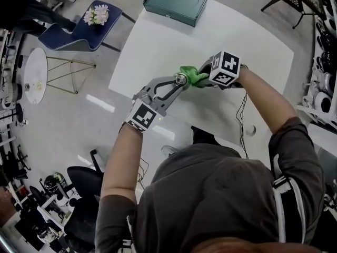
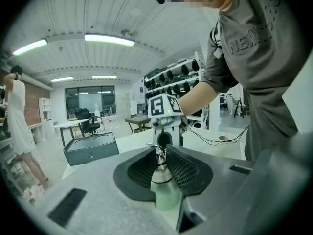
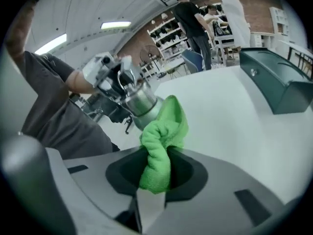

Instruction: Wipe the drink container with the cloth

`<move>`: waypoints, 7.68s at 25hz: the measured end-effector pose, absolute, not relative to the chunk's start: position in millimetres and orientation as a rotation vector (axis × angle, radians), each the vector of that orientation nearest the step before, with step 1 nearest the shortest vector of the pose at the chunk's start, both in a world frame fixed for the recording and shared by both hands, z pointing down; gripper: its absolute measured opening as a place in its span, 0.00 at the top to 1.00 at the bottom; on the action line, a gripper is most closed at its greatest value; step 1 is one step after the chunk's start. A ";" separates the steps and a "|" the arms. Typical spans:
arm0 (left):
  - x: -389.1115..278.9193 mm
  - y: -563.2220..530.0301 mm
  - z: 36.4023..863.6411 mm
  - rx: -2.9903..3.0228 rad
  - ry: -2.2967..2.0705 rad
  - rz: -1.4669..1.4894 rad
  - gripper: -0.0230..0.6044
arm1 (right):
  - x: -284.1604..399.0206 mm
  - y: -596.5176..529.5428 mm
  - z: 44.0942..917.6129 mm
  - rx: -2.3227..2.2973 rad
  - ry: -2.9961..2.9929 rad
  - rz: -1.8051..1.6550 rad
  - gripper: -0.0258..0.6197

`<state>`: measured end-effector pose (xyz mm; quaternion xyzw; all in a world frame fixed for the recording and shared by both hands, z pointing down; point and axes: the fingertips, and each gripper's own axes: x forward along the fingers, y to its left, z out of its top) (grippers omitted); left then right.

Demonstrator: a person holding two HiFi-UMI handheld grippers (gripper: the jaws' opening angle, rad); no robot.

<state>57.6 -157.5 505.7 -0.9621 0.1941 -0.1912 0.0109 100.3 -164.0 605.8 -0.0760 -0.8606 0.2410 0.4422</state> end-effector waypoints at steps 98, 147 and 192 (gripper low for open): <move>64.8 -165.2 588.0 -3.172 0.657 -0.417 0.39 | 39.1 -213.8 532.2 0.242 -2.146 0.380 0.84; -361.3 176.1 388.7 -2.305 2.379 0.118 0.92 | -265.5 0.2 393.8 -0.366 -2.667 0.221 0.83; -393.8 298.3 394.3 -2.061 2.682 0.331 0.95 | -331.3 98.4 442.1 -0.555 -2.639 0.174 0.84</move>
